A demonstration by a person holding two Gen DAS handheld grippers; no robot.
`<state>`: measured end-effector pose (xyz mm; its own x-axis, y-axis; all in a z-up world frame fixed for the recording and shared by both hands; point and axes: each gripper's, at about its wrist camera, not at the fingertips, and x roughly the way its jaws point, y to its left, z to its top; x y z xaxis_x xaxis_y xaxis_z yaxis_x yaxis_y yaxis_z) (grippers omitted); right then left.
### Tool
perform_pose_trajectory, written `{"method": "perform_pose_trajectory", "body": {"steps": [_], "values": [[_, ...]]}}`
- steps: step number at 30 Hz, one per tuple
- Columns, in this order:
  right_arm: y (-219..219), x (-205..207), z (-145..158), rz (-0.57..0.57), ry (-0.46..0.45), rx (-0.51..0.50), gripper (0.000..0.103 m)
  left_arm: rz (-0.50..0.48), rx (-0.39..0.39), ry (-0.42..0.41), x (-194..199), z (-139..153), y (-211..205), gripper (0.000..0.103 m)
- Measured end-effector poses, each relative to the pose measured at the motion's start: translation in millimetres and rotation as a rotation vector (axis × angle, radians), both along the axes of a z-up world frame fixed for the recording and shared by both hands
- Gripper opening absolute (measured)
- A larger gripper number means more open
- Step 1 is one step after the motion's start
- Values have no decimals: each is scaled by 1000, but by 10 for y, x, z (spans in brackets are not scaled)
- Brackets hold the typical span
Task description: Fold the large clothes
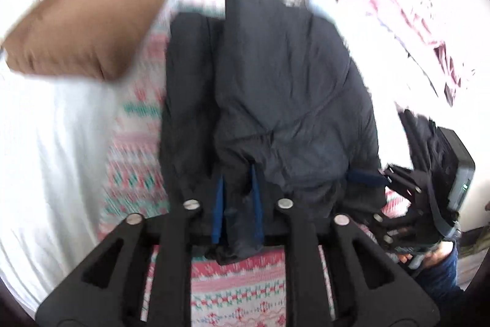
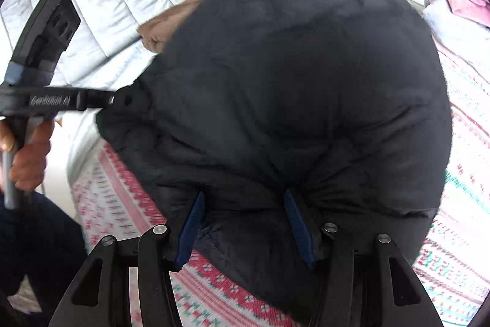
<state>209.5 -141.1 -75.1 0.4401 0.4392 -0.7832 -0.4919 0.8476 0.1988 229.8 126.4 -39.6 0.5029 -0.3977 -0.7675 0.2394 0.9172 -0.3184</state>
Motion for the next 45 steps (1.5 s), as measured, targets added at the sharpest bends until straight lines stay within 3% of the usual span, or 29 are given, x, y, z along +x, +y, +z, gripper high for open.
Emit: {"method": "perform_pose_trajectory", "body": {"steps": [4,7,9,13,18,25,32,35,37,39,41,45], "values": [[-266,35,558,-78,-136,112,58,-5,-58,-115,226,380,-48,30],[-568,399,710,-226,-156,142,60,-30,-53,-150,473,474,-252,30],[-770,684,641,-316,-107,185,60,-22,-37,-158,743,430,-404,30],[-966,1142,470,-399,-32,219,60,41,-14,-91,1111,95,-491,30],[-635,1618,276,-364,-3,117,60,128,-15,11,1380,-284,-426,30],[-318,1929,-160,-292,94,19,61,167,3,57,1328,-575,-315,30],[-201,1947,-348,-303,79,-46,61,174,55,48,1337,-657,-414,30],[-288,1786,-173,-299,64,-41,62,155,24,59,1288,-590,-353,30],[-484,1557,7,-333,60,41,66,146,-18,65,1170,-475,-238,32],[-747,1273,145,-386,68,129,77,148,-18,51,1034,-392,-141,59],[-947,1032,173,-421,86,170,84,149,-17,37,874,-330,-30,68],[-1274,697,9,-463,179,257,85,149,-75,81,596,-381,220,77]]}}
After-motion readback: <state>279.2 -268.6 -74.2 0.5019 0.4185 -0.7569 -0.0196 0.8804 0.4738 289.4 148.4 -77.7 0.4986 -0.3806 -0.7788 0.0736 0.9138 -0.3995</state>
